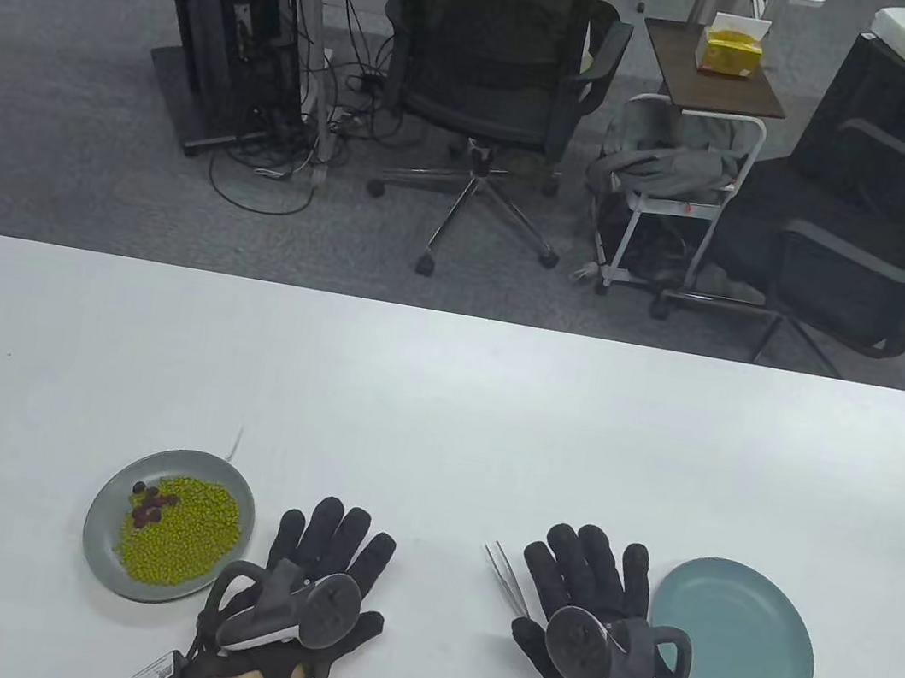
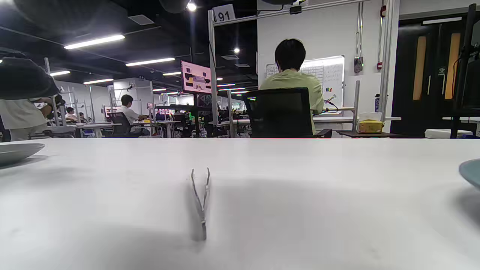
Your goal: Pick cranberries with tweezers into plate
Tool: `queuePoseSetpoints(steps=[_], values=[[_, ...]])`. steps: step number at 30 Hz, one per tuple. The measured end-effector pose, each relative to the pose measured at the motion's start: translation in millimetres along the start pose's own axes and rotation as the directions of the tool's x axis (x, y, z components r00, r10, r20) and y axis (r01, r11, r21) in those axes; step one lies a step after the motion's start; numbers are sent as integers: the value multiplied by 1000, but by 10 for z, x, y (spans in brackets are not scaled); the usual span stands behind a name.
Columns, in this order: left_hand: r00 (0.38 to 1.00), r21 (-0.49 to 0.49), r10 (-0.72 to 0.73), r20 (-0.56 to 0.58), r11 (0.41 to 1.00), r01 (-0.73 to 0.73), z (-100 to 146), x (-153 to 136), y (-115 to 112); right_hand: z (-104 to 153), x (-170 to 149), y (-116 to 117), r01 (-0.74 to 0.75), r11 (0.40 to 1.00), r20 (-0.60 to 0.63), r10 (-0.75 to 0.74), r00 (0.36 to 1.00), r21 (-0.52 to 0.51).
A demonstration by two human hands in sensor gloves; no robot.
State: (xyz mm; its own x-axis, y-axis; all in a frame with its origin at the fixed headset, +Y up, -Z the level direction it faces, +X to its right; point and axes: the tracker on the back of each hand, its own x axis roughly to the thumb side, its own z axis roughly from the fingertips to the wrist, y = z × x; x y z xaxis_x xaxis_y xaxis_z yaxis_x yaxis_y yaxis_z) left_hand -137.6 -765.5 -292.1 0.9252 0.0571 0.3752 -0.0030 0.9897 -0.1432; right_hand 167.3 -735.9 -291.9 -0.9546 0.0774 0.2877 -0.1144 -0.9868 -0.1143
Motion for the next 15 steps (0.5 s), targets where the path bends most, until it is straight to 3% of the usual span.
queuePoseSetpoints(steps=[15], values=[[1000,-7,0,7,1000,1,8,28,-17,5,1,5,11,1000,-2,-11,1000,12]])
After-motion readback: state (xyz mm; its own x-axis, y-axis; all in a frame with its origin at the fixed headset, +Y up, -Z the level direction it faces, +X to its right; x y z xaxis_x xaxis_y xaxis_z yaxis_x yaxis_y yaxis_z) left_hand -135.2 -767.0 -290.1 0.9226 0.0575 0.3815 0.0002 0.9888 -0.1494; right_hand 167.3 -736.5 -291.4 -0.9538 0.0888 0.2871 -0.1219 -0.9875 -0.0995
